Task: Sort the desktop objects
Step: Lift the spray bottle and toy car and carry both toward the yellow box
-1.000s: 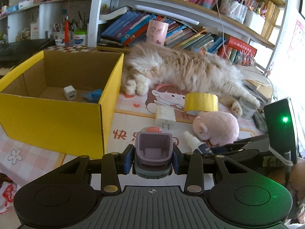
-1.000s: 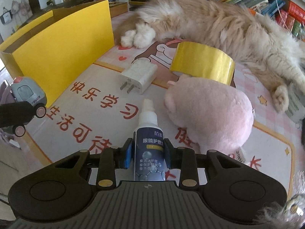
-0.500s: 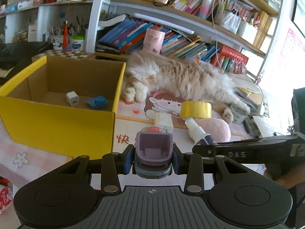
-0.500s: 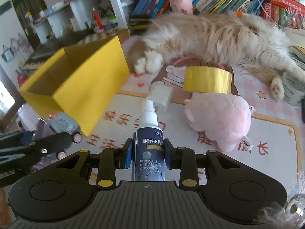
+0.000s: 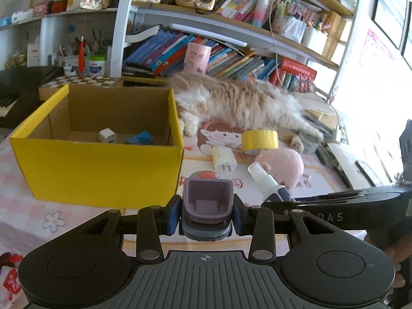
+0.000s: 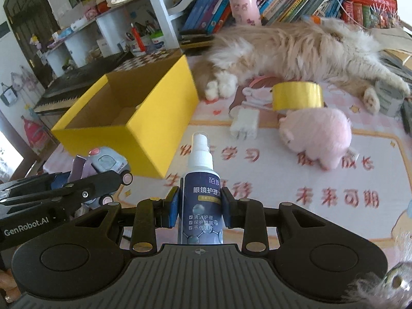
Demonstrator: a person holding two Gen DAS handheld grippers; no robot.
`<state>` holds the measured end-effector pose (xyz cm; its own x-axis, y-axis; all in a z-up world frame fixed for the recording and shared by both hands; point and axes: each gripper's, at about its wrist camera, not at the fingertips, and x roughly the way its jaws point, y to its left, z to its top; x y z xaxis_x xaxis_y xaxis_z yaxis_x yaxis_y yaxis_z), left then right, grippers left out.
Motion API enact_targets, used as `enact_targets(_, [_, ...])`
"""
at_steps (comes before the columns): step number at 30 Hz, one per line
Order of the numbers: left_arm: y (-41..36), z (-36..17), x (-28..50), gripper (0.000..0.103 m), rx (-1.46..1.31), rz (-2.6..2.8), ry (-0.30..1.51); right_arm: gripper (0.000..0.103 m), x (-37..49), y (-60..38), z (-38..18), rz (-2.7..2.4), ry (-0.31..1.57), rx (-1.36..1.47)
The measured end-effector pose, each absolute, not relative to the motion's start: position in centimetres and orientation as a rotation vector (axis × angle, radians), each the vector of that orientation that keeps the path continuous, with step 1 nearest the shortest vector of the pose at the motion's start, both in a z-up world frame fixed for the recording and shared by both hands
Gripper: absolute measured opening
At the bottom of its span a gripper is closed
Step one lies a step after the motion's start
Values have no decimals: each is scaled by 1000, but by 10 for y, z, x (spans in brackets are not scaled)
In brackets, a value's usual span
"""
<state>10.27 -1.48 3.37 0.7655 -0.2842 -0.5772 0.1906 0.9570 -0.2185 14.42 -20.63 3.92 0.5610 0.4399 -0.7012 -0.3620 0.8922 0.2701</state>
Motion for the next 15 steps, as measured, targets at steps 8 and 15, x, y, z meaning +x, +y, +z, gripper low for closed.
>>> enact_targets(8, [12, 30, 82, 39, -144, -294, 672, 30, 113, -180, 37, 439, 866, 98])
enact_targets(15, [26, 27, 60, 39, -119, -336, 688, 30, 85, -161, 31, 415, 882, 111])
